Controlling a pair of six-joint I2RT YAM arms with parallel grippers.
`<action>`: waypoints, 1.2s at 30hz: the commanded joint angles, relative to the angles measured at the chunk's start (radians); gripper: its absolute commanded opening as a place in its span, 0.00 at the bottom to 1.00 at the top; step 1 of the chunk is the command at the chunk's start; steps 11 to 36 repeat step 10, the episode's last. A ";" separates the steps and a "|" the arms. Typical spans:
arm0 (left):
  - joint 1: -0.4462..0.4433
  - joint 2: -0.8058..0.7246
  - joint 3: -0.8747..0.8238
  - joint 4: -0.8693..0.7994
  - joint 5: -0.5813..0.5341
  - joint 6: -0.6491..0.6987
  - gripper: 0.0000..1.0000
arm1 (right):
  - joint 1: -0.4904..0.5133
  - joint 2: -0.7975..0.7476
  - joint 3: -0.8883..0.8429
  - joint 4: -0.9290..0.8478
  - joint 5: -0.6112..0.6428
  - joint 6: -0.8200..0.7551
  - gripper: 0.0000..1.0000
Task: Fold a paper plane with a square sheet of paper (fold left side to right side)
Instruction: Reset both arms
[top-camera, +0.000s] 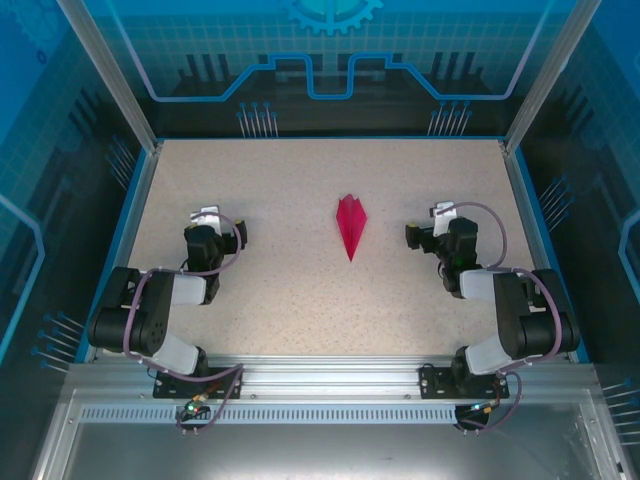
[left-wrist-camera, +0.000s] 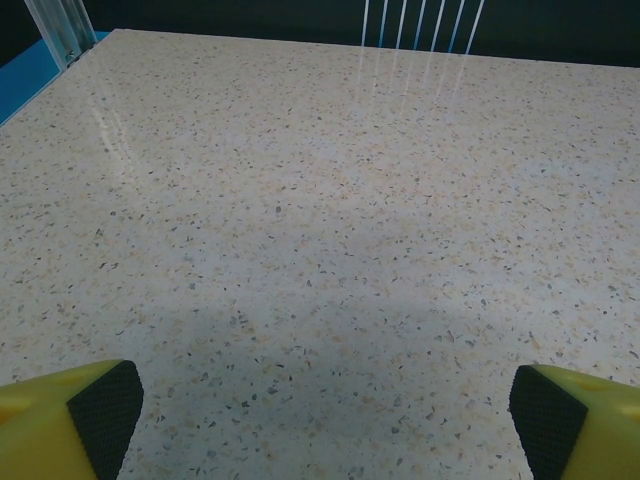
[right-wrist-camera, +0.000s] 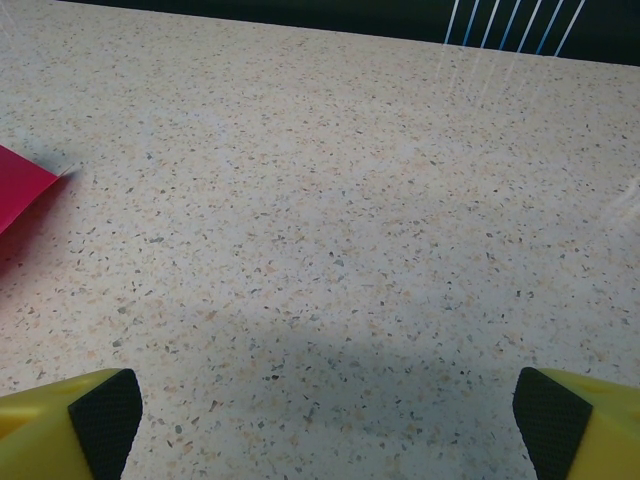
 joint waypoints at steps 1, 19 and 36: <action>0.009 -0.001 0.015 0.001 0.017 -0.013 0.98 | 0.005 0.007 -0.001 0.038 -0.006 -0.011 1.00; 0.009 -0.002 0.014 0.001 0.017 -0.012 0.99 | 0.004 0.007 0.000 0.036 -0.007 -0.011 0.99; 0.009 -0.002 0.014 0.001 0.017 -0.012 0.99 | 0.004 0.007 0.000 0.036 -0.007 -0.011 0.99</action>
